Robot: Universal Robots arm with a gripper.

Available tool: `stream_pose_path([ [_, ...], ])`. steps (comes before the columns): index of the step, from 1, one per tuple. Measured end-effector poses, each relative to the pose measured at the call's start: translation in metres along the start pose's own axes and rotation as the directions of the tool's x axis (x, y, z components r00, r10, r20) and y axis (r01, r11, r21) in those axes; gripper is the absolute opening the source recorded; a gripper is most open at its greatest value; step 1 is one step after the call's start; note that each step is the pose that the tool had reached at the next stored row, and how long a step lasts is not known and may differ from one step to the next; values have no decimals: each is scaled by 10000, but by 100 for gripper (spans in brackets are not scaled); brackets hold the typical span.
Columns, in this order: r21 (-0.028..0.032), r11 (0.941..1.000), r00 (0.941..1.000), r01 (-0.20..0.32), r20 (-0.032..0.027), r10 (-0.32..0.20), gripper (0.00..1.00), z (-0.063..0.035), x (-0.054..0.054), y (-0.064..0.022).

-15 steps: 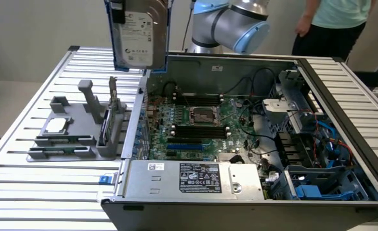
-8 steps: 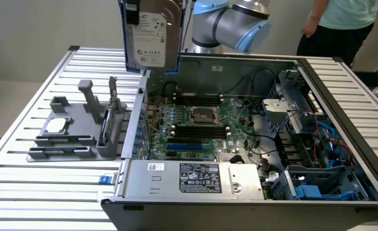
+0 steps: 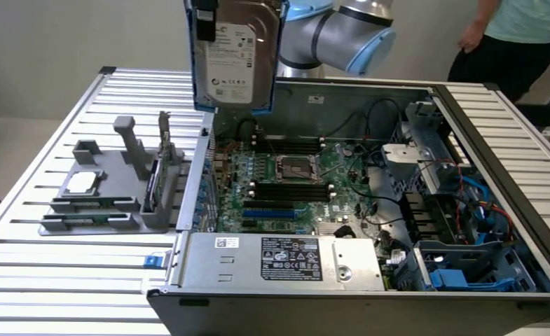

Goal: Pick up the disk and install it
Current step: 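Pick up the disk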

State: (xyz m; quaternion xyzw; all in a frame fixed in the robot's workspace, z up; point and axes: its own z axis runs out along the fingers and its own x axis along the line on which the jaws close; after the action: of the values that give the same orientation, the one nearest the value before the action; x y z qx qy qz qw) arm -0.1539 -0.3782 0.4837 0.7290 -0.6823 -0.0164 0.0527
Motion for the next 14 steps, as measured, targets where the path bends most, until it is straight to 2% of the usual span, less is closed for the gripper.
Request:
stream_pose_path([
  [9, 4, 10000, 10000, -2, -14, 2, 33, -7, 196, -186],
  [11, 6, 10000, 10000, -5, -37, 5, 33, -7, 227, -225],
  [14, 4, 10000, 9999, -11, -102, 11, 33, -5, 269, -296],
])
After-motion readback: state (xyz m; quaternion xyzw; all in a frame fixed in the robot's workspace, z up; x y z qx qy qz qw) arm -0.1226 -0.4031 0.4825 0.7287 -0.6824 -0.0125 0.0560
